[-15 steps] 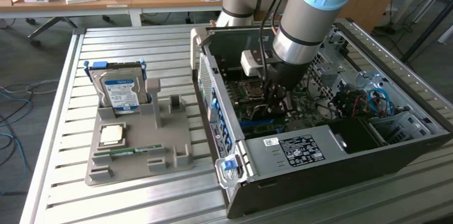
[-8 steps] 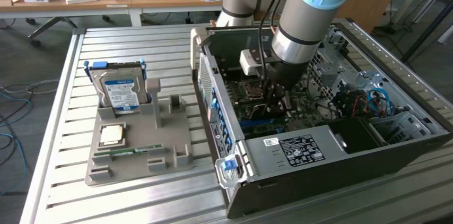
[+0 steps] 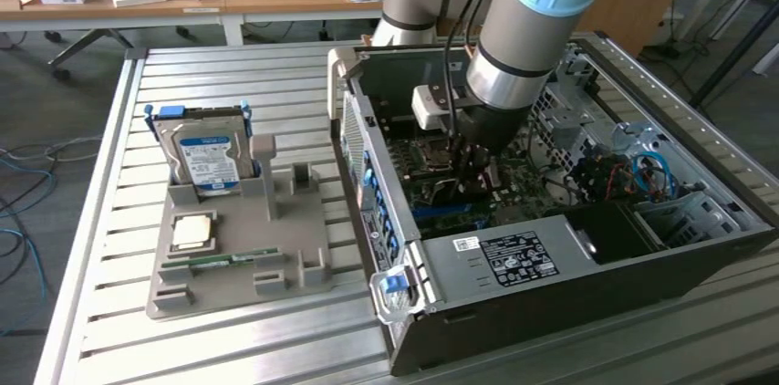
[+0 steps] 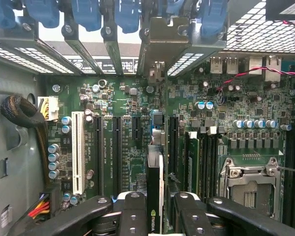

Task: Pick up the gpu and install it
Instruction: 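Insert the gpu into the slot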

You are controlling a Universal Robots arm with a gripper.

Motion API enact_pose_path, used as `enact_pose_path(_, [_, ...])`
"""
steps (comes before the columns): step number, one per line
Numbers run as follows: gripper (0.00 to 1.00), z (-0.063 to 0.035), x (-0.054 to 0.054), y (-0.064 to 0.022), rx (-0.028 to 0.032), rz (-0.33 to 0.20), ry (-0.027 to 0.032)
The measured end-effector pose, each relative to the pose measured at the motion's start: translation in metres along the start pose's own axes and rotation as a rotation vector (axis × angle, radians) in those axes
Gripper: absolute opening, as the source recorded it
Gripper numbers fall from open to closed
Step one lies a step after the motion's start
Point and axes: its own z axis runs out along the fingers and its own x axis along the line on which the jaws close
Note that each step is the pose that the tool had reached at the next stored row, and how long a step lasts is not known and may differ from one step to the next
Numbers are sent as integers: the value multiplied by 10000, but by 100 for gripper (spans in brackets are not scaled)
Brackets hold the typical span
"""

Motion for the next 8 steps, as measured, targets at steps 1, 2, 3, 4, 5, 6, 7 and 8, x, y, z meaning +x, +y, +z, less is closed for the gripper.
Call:
enact_pose_path(1, [26, 0, 0, 0, 0, 1, 0])
enact_pose_path(2, [26, 0, 0, 0, 0, 2, 0])
enact_pose_path(3, [26, 0, 0, 0, 0, 1, 0])
enact_pose_path(4, [26, 0, 0, -1, 0, 0, 0])
enact_pose_path(5, [26, 0, 0, -1, 0, 0, 0])
enact_pose_path(6, [26, 0, 0, -1, 1, -1, 0])
enact_pose_path(7, [26, 0, 0, -1, 1, 0, 0])
enact_pose_path(8, [26, 0, 0, -1, 1, 0, 0])
